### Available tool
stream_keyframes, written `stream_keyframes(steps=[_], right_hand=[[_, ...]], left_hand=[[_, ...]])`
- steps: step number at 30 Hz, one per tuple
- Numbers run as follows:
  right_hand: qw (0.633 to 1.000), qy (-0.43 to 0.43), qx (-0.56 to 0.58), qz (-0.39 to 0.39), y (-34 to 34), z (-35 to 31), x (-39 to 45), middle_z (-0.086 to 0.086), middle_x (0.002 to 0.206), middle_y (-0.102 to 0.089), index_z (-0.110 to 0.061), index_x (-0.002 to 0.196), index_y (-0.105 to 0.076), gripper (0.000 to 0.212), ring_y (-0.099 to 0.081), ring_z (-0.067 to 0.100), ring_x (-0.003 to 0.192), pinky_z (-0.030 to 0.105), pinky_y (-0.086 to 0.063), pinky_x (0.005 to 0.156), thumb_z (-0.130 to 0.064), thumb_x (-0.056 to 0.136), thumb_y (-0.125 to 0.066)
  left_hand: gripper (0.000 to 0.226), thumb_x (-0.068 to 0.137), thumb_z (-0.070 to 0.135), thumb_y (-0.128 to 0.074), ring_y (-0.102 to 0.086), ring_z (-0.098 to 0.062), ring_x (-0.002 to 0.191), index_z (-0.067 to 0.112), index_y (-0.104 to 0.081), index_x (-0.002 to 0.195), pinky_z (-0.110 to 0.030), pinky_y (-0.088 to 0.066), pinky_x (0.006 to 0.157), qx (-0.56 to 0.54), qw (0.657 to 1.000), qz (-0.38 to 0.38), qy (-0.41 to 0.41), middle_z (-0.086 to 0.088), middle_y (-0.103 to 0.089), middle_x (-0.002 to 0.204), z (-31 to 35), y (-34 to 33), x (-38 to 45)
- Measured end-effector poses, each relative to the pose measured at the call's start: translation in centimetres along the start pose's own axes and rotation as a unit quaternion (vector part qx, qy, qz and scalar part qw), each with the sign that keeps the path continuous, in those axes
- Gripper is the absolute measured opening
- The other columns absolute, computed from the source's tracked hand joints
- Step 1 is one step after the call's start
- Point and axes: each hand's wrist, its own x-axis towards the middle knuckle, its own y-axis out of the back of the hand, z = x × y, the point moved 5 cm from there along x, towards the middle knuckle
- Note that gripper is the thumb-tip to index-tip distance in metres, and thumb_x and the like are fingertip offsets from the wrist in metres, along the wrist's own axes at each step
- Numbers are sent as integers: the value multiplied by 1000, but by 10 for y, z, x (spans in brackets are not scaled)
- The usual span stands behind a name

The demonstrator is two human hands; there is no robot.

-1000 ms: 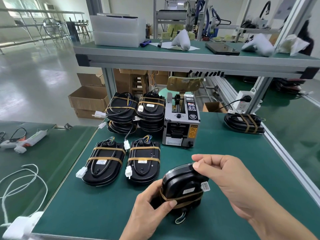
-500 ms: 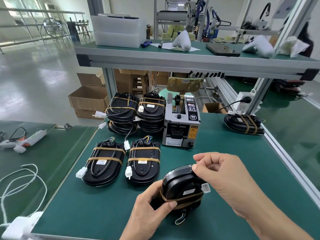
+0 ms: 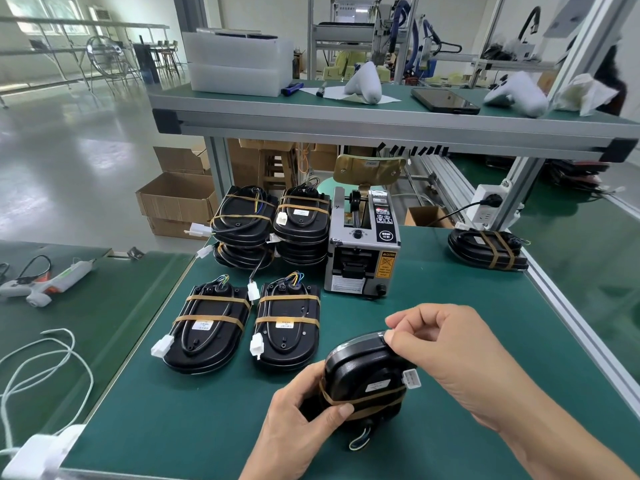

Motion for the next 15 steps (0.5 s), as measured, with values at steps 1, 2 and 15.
stream_keyframes(steps=[1, 2, 15], right_hand=[[1000, -2, 0, -4, 0, 0, 1, -26, 96, -75, -25, 70, -77, 11, -73, -1, 84, 28, -51, 83, -28, 80, -82], [1000, -4, -1, -8, 0, 1, 2, -26, 96, -75, -24, 70, -77, 11, -73, -1, 84, 29, -51, 85, -28, 80, -82], [996, -46, 61, -49, 1, 11, 8, -4, 95, -79, -18, 81, -74, 13, -73, 12, 86, 22, -49, 79, -26, 82, -84]], left_hand=[[58, 92, 38, -86, -71, -22, 121, 29, -62, 144, -25, -53, 103, -1, 1000, 0, 0, -4, -75, 128, 0, 0, 0], [57, 92, 38, -86, -71, -22, 121, 29, -63, 143, -25, -53, 103, -1, 1000, -1, 0, -4, -75, 128, 0, 0, 0], [58, 91, 39, -86, -71, -24, 122, 29, -63, 144, -31, -54, 105, 6, 1000, 5, 3, -5, -75, 129, 2, 0, 0]])
